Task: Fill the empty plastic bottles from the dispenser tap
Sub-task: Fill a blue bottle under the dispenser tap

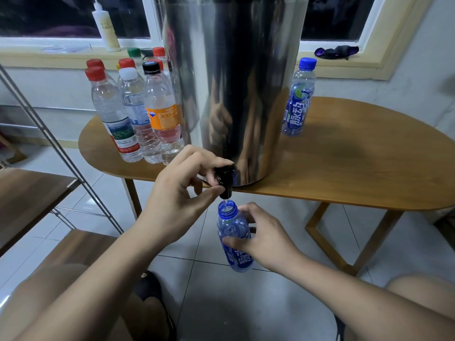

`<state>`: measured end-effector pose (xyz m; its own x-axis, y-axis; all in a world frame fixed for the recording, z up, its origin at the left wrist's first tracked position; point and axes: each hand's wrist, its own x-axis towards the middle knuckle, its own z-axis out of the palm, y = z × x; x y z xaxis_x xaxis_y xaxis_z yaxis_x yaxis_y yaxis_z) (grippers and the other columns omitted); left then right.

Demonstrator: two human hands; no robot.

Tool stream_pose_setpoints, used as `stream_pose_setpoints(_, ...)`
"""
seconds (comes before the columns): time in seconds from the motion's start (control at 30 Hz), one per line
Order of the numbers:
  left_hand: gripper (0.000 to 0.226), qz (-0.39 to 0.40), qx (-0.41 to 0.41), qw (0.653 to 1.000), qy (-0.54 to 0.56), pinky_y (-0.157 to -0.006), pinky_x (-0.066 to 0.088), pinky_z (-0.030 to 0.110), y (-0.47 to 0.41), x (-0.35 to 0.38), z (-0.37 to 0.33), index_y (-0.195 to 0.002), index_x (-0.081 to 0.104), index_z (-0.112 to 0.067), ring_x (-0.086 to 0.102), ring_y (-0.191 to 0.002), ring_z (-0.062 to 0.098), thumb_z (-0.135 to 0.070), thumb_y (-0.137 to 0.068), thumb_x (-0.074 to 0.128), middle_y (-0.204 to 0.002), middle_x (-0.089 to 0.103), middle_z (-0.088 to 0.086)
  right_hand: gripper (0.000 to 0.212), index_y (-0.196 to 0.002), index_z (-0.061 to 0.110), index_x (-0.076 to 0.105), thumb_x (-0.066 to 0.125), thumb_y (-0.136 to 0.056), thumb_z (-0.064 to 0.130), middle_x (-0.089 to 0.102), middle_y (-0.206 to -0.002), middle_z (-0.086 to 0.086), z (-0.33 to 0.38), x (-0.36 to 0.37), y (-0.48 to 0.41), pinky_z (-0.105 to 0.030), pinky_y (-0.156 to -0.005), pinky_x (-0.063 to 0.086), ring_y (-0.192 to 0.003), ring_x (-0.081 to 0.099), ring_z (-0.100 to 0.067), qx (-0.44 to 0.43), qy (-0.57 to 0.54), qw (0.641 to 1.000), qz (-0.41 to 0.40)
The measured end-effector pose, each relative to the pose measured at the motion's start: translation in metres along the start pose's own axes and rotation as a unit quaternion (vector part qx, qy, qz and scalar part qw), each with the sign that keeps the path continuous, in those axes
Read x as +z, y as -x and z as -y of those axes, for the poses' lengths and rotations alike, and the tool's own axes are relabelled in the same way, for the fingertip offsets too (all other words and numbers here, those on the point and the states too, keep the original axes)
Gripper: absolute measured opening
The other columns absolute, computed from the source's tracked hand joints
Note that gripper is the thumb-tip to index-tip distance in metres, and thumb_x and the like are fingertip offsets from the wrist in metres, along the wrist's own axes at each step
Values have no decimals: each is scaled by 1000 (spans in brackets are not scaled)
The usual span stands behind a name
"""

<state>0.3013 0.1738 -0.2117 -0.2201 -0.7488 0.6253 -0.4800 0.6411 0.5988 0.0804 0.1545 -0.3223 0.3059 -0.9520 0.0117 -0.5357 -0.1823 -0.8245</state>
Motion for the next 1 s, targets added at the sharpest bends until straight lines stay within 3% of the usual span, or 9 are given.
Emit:
stream_pose_setpoints(0.2, 61, -5, -7, 1000, -1, -70, 50, 28, 1, 4, -1, -126, 69, -27, 63, -95, 26, 18, -86, 78, -115, 58, 4, 67, -124, 41, 57, 89, -70, 64, 69, -125, 19, 0, 1, -2, -39, -99, 61, -115, 65, -2, 1, -16, 1000, -1)
stream_pose_setpoints(0.63, 51, -23, -15, 1000, 5, -69, 49, 30, 2, 9, -3, -124, 70, -21, 62, -93, 26, 14, -88, 79, -115, 56, 5, 65, -122, 39, 56, 89, -73, 66, 67, -125, 18, -3, 5, -3, -39, -97, 62, -116, 64, -4, -6, -3, 1000, 5)
stream_pose_setpoints(1.0, 49, -41, -13, 999, 24, -65, 53, 40, 3, 13, -4, -121, 69, -24, 64, -91, 24, 13, -90, 80, -104, 58, 7, 66, -125, 41, 55, 89, -75, 66, 66, -127, 19, -5, 7, -6, -38, -95, 63, -114, 66, -4, -11, -2, 1000, 8)
